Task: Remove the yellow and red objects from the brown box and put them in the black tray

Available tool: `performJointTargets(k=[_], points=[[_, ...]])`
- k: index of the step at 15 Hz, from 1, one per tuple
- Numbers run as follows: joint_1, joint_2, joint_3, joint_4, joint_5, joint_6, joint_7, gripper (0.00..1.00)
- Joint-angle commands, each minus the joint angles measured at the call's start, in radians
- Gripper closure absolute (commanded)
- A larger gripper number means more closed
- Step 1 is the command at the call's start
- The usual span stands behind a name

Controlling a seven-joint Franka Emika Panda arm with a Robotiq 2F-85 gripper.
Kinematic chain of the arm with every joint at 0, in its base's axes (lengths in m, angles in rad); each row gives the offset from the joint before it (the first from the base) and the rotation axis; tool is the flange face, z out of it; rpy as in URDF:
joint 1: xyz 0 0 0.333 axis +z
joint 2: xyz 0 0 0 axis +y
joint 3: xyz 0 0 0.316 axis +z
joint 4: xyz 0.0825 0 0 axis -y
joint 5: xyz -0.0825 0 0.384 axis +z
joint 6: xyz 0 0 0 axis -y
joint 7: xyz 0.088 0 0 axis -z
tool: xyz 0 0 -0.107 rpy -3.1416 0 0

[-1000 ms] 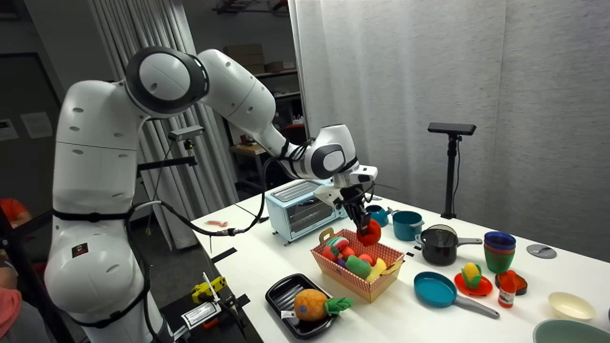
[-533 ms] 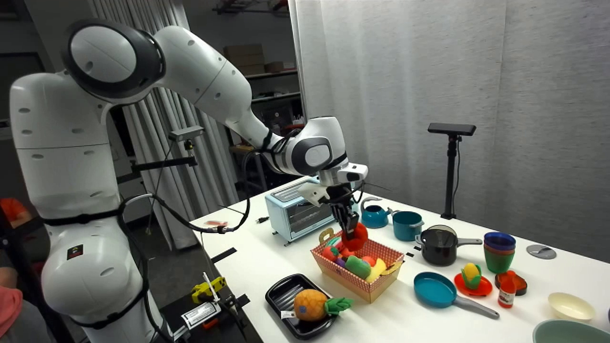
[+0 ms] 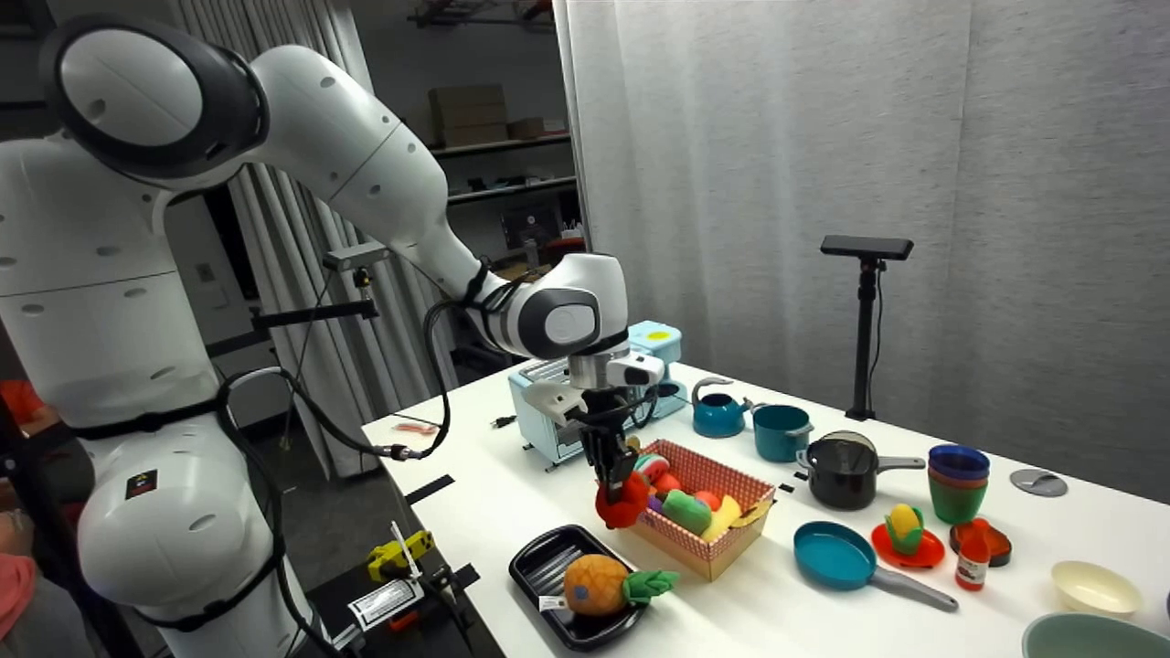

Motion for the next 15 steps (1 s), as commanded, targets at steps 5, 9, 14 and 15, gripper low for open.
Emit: performJointTargets(k=[5,9,14,15], points=[[-0.001,0.006,0.078,-0.077,0.007,0.024,-0.042,0.96],[0.006,0.022,0.115,-0.092,0.047,0.027,-0.094,0.96],[0.007,0.059,0.147,-0.064,0.136,0.004,-0.156,0.96],[0.007,0.065,0.153,-0.055,0.154,0.003,-0.162,0.96]])
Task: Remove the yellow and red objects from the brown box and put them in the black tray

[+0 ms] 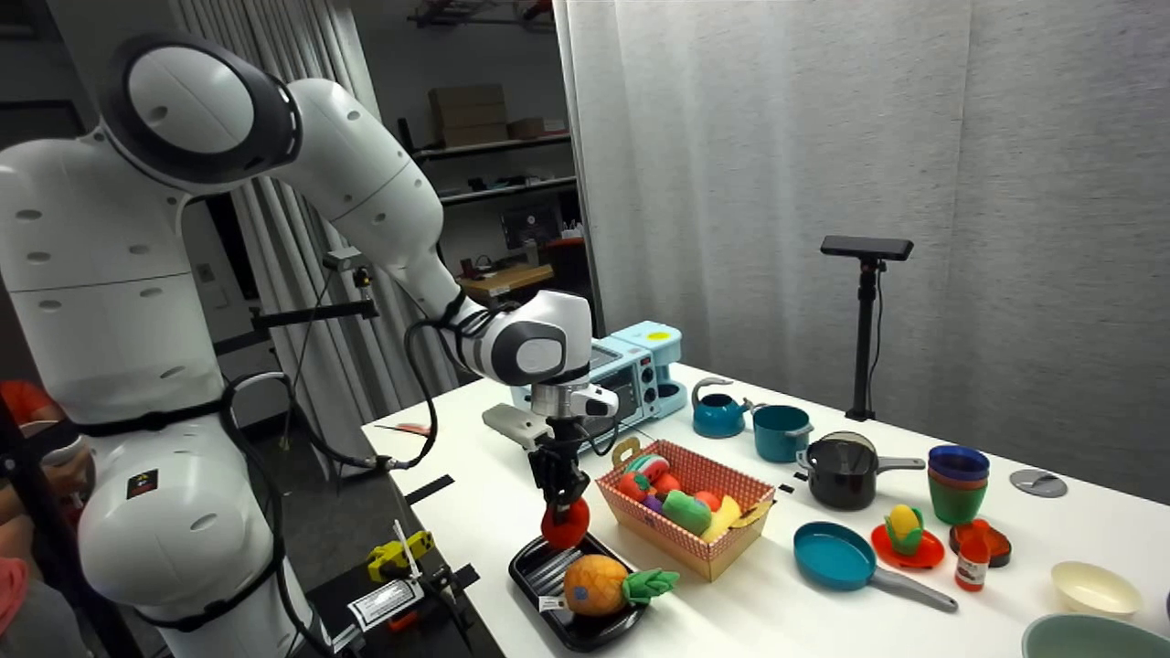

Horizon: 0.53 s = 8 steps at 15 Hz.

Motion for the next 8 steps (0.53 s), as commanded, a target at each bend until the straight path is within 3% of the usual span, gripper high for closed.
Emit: performJointTargets(k=[1,2,3,5,8], points=[[0.002,0.023,0.016,0.032,0.075,-0.004,-0.051,0.96],[0.003,0.028,0.019,0.038,0.084,-0.006,-0.049,0.96],[0.003,0.033,0.021,0.045,0.086,-0.01,-0.042,0.59],[0.002,0.041,0.021,0.054,0.08,-0.01,-0.037,0.51],[0.001,0.05,0.016,0.063,0.065,-0.004,-0.032,0.29]])
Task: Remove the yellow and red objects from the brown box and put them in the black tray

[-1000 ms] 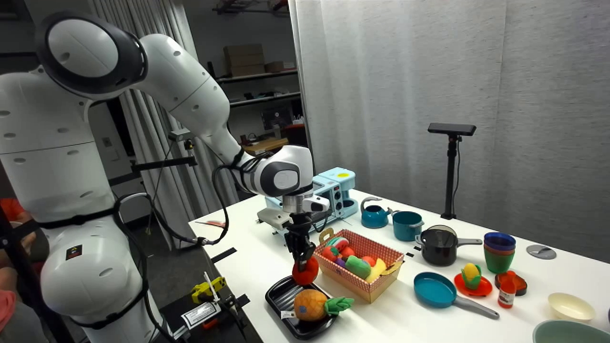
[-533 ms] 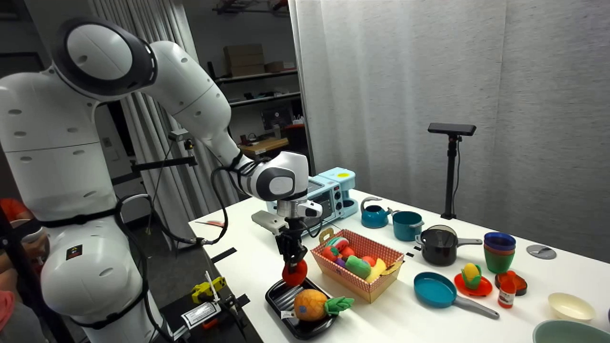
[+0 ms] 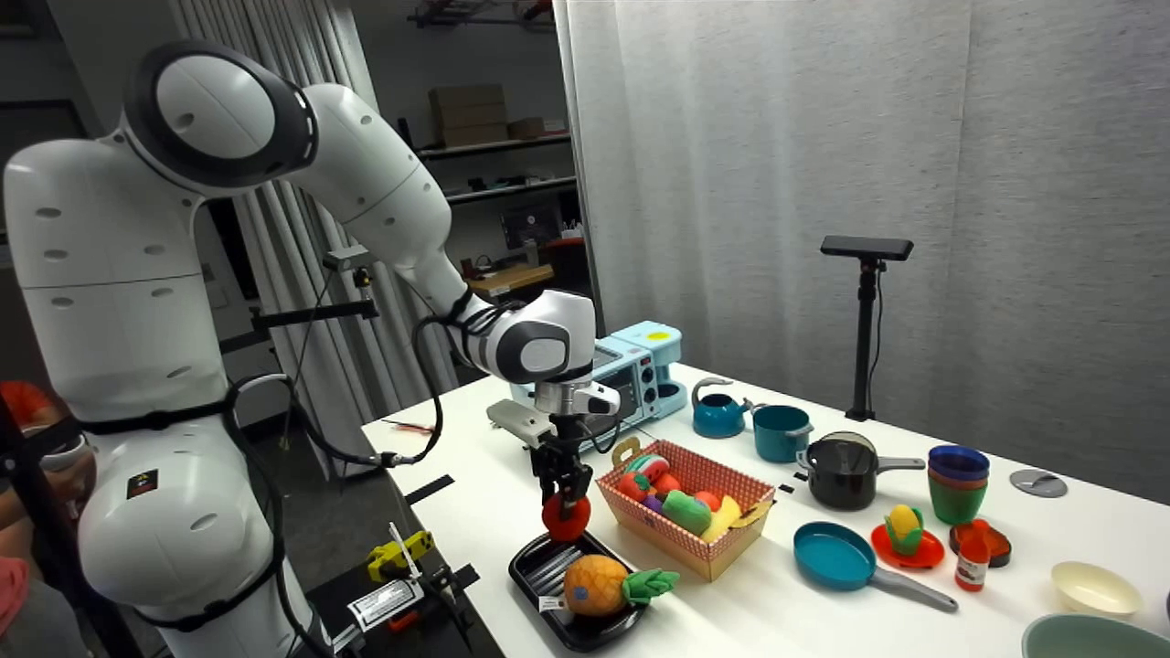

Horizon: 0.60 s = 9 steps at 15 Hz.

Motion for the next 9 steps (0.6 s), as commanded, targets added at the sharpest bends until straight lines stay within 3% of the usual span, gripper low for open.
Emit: performJointTargets(k=[1,4,9], points=[[0.0,0.018,-0.008,0.026,0.005,-0.006,-0.014,0.2],[-0.004,0.021,-0.017,0.033,-0.007,-0.01,-0.01,0.01],[-0.009,0.002,-0.042,0.034,-0.04,-0.005,0.002,0.0]])
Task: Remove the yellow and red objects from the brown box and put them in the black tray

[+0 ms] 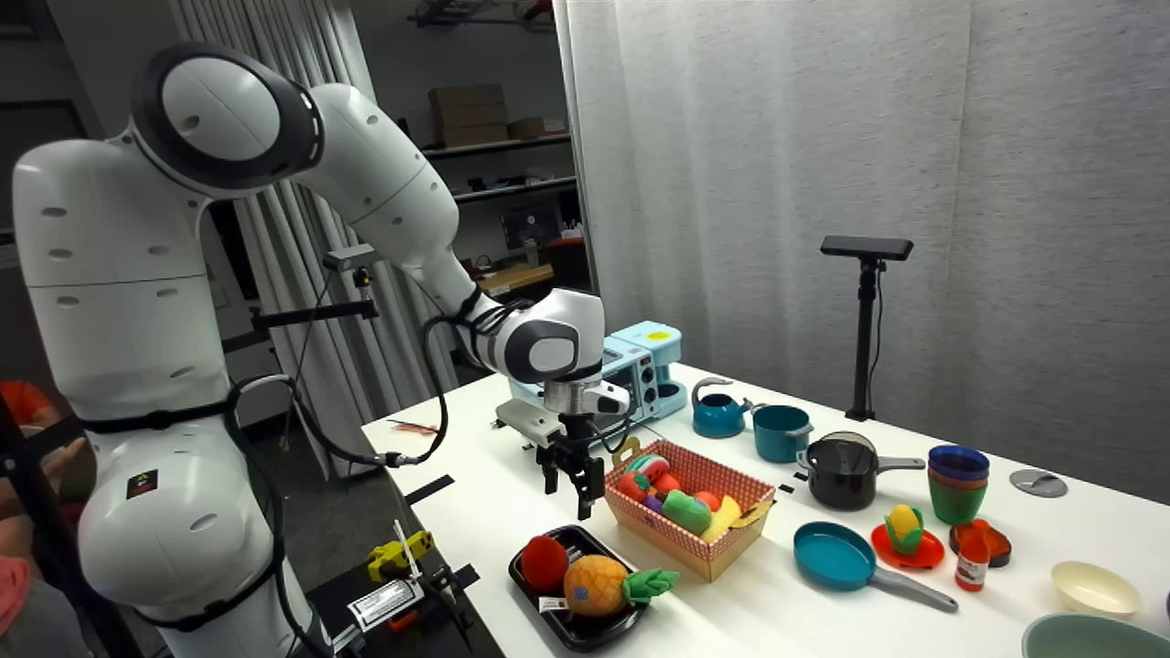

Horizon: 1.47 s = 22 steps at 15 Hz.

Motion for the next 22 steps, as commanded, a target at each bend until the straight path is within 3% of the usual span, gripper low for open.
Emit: performJointTargets(k=[1,9,15,22], points=[[-0.008,-0.023,-0.022,0.006,-0.042,0.004,0.006,0.0],[-0.021,-0.167,-0.034,-0.01,0.011,0.111,-0.025,0.0],[-0.012,-0.269,-0.037,-0.023,0.117,0.204,-0.063,0.0],[-0.011,-0.285,-0.036,-0.005,0.102,0.184,-0.033,0.0]])
